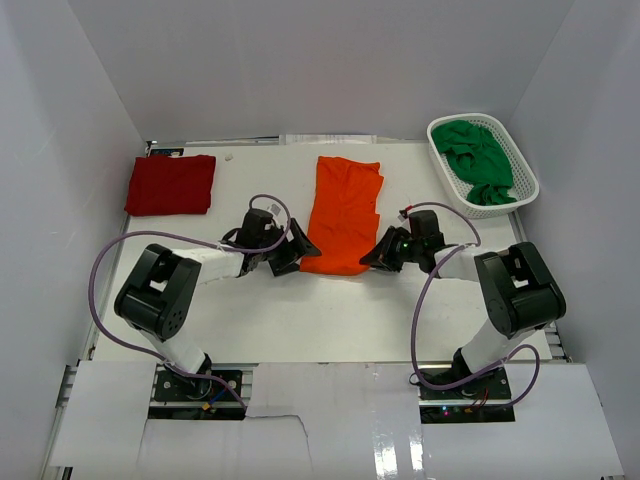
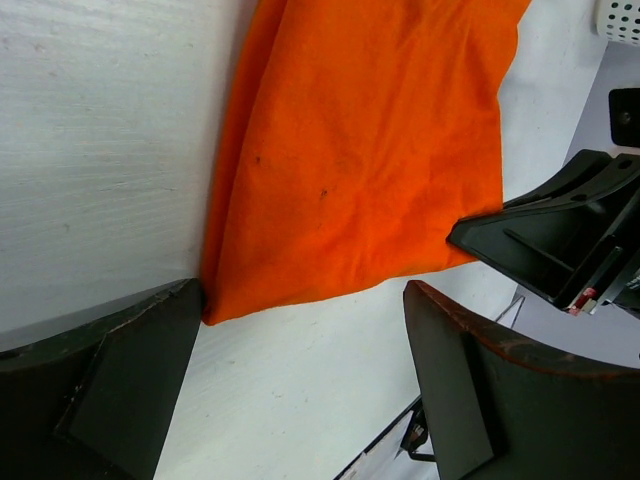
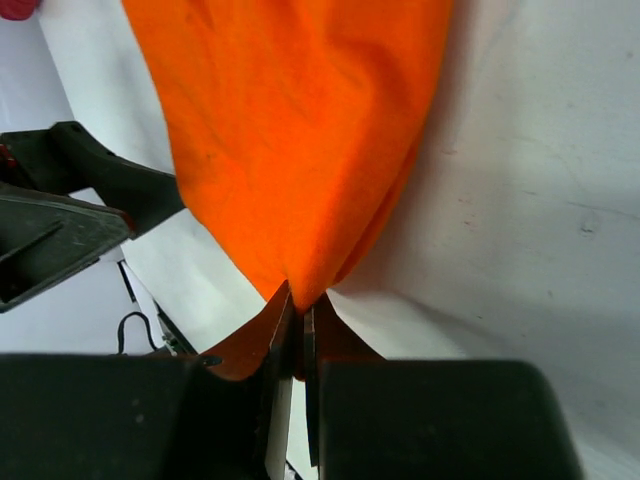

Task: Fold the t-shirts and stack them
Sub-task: Grab one side of the 2/3 rectangular tshirt with both arms

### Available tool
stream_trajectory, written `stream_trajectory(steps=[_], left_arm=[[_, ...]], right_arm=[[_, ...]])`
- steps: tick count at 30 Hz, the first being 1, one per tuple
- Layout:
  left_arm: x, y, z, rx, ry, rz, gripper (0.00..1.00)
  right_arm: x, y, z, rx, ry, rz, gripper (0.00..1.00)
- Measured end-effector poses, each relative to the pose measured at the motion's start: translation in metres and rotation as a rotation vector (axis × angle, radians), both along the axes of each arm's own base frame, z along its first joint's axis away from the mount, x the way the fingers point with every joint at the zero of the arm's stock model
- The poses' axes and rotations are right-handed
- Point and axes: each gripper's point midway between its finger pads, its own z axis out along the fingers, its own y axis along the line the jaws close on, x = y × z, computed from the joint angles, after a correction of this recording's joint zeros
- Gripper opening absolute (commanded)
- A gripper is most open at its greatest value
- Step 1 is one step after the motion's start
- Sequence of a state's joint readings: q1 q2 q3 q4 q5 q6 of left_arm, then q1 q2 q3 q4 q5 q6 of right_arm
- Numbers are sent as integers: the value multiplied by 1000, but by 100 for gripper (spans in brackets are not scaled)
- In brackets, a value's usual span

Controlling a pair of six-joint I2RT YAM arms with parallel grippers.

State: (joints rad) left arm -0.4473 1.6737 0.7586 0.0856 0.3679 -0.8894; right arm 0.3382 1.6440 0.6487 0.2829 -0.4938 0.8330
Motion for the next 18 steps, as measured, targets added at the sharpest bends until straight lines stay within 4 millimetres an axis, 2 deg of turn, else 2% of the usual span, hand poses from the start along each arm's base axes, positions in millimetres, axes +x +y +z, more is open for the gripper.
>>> stream_trajectory(steps=[12, 18], left_arm=[[-4, -4, -3, -35, -17, 8, 94], [-6, -5, -4, -52, -28, 3, 91]], right_arm=[[24, 9, 33, 27, -59, -1, 8], [28, 10, 38, 26, -66, 0, 8]])
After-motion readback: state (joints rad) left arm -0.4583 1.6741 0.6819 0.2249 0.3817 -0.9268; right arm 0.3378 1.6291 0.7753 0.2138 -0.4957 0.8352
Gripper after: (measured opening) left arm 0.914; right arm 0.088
